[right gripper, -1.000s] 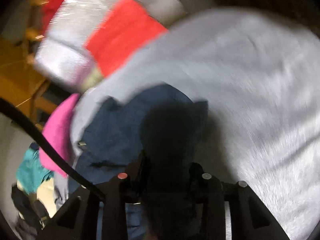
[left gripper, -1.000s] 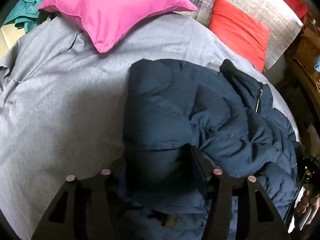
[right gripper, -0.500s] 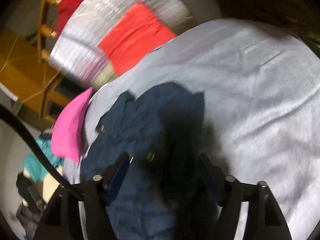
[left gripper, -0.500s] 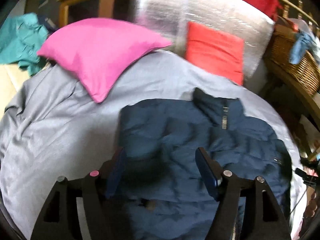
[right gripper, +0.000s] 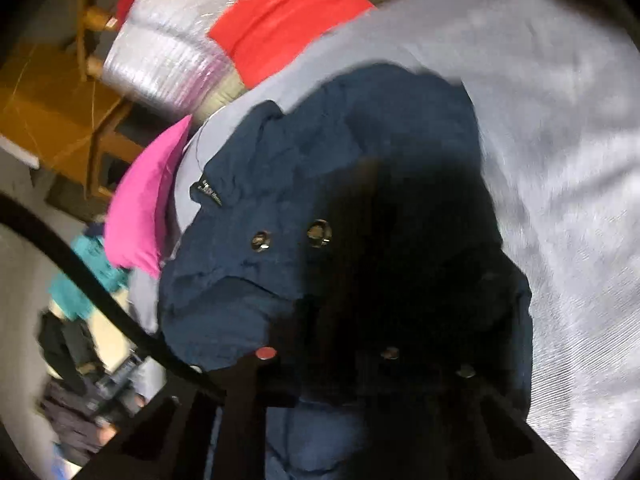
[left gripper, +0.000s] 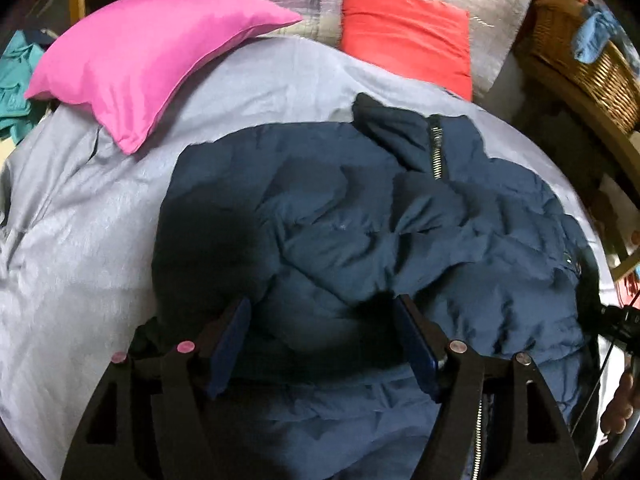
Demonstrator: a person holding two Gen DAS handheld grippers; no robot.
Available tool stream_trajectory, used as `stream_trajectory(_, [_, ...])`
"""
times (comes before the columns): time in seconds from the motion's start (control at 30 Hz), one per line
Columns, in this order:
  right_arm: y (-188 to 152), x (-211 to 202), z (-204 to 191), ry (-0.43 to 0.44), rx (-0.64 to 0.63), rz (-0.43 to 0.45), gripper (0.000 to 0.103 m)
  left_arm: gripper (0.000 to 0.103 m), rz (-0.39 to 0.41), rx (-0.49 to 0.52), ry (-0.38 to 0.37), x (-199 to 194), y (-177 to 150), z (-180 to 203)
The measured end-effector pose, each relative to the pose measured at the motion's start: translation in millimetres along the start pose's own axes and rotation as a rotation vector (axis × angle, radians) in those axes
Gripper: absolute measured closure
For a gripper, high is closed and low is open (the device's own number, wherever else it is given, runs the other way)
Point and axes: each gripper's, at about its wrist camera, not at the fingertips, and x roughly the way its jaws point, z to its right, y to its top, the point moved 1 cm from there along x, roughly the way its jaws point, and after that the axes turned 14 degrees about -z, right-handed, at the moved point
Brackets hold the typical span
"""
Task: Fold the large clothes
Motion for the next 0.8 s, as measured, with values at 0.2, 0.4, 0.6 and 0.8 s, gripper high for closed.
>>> stream_trajectory(0.2, [-7,-44,-31,-0.171,-0.086,0.220,0.091,0.029,0.003,-0.003,-0.024,-7,-3,4])
stream_trajectory(0.4, [2,1,1,-0.218,-0.014,0.058,0.087,0.029,-0.019,0.028,0.037,-4,-6,9])
stream_trajectory(0.6, [-5,-49,-19,-0.273,0.006,0.208,0.030,0.029,0.082,-0.014,0.017,-39,-7,-7])
stream_trajectory(0.8, [-19,-35,-65,-0.148,-0.195,0.205,0.053,0.029,0.082,-0.007,0.055,-34,-5,-6])
